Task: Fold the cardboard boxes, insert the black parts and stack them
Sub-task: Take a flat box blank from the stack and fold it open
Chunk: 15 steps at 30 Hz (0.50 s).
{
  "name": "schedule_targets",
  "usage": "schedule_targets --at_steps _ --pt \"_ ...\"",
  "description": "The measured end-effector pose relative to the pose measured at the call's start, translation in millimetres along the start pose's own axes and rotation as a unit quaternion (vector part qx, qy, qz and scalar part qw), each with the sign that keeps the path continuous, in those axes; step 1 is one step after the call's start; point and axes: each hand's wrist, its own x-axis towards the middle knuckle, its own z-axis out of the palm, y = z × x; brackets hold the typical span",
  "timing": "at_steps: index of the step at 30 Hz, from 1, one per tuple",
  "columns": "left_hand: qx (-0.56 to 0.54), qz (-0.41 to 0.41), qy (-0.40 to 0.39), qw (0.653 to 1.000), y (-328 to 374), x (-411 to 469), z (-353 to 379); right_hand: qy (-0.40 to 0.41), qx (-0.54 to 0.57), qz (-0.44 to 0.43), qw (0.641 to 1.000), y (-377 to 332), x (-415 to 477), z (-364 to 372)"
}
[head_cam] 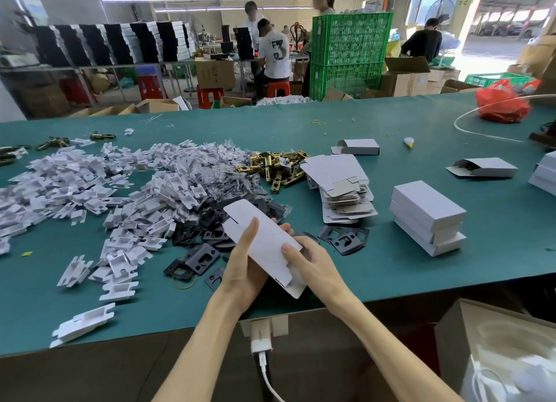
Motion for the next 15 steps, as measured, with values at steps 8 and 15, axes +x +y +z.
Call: schedule_targets --at_steps 8,15 --pt "0.05 0.037 -0.117 0.991 4.5 -2.9 -4.6 0.005 0.163 0.022 0.986 1.5 0.8 -10.3" --pt "0.055 0.062 0.026 0.996 3.5 4.3 0.6 0.0 0.135 0.026 0.991 2.3 3.3 -6.9"
